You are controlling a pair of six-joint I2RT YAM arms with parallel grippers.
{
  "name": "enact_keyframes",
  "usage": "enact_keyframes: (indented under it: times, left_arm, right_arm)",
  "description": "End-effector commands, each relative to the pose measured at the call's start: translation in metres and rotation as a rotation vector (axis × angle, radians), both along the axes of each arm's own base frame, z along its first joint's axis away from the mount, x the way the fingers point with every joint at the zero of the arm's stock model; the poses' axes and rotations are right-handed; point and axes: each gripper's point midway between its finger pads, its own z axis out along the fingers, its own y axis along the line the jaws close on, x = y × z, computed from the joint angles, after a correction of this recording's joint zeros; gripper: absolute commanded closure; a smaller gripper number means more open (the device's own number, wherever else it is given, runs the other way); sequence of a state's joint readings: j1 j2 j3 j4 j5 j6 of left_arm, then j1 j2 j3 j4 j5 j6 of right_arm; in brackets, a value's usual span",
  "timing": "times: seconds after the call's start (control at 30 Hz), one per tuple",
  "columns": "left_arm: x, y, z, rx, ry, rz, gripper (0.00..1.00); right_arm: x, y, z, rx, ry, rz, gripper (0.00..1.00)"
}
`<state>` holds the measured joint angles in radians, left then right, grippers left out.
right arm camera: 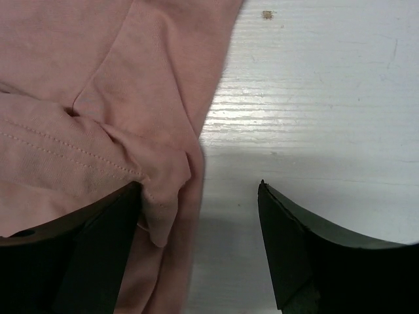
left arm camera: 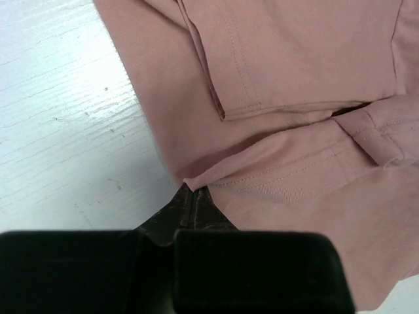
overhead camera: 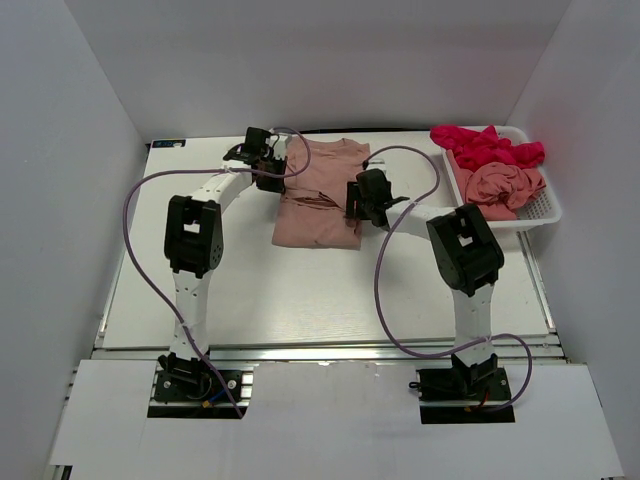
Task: Fold and stack the t-shirts
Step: Fold the folded rectangular tshirt in 1/3 of the way
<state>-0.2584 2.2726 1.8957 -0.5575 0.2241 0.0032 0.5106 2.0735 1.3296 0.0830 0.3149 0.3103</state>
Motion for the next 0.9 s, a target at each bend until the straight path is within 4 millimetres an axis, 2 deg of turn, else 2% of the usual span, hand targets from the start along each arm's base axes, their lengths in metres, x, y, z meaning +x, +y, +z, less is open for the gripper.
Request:
enact_keyframes:
  times: [0.0,0.03,0.1,0.13,0.17,0.2,0.23,0.27,0.3,0.33,0.37,0.4,0.47,0.5,0.57,0.67,0.73,0.87]
  left_arm:
    - [0.009,-0.001,0.031,-0.044,-0.067,0.024,0.99]
    - [0.011,-0.001,0.049,-0.056,-0.109,0.025,0.95]
    - [0.007,0.004,0.059,-0.045,-0.132,0.038,0.83]
    - [0.007,0.004,0.08,-0.053,-0.175,0.038,0.79]
    - [0.005,0.007,0.088,-0.047,-0.194,0.043,0.68]
    - [0.003,0.011,0.092,-0.033,-0.205,0.055,0.49]
    - [0.003,0.013,0.103,-0.036,-0.23,0.063,0.39]
    - [-0.001,0.014,0.128,-0.046,-0.28,0.067,0.3]
    - [-0.008,0.017,0.129,-0.042,-0.283,0.071,0.2]
    - [-0.01,0.019,0.142,-0.051,-0.319,0.078,0.13]
    - [-0.015,0.021,0.152,-0.056,-0.343,0.083,0.09]
    - [-0.028,0.023,0.165,-0.069,-0.368,0.082,0.04]
    - [-0.043,0.019,0.175,-0.102,-0.383,0.045,0.02]
    - [-0.054,0.018,0.169,-0.11,-0.365,0.03,0.02]
    - [-0.062,0.014,0.155,-0.121,-0.323,0.003,0.02]
    - [-0.072,0.008,0.121,-0.139,-0.238,-0.029,0.02]
    - [-0.073,0.002,0.097,-0.154,-0.193,-0.044,0.02]
    - [-0.07,-0.012,0.066,-0.17,-0.143,-0.071,0.02]
  right_arm:
    - [0.008,0.005,0.038,0.045,-0.106,0.008,0.23]
    - [0.008,0.004,0.05,0.048,-0.126,0.006,0.23]
    - [0.004,0.005,0.062,0.039,-0.149,0.015,0.23]
    - [0.003,0.006,0.08,0.049,-0.182,0.018,0.23]
    - [0.002,0.007,0.088,0.042,-0.201,0.027,0.23]
    - [0.001,0.01,0.099,0.046,-0.22,0.035,0.22]
    - [-0.002,0.011,0.112,0.046,-0.23,0.043,0.22]
    - [-0.004,0.014,0.119,0.045,-0.237,0.049,0.22]
    - [-0.006,0.019,0.129,0.044,-0.251,0.063,0.22]
    - [-0.009,0.021,0.138,0.049,-0.264,0.07,0.22]
    - [-0.012,0.022,0.141,0.044,-0.264,0.076,0.22]
    - [-0.016,0.025,0.145,0.04,-0.273,0.079,0.22]
    - [-0.024,0.03,0.145,0.039,-0.267,0.096,0.22]
    - [-0.026,0.03,0.144,0.046,-0.261,0.094,0.22]
    - [-0.032,0.034,0.137,0.053,-0.244,0.109,0.22]
    - [-0.036,0.044,0.125,0.058,-0.218,0.133,0.23]
    - [-0.037,0.05,0.112,0.05,-0.192,0.147,0.24]
    - [-0.034,0.067,0.104,0.064,-0.168,0.175,0.25]
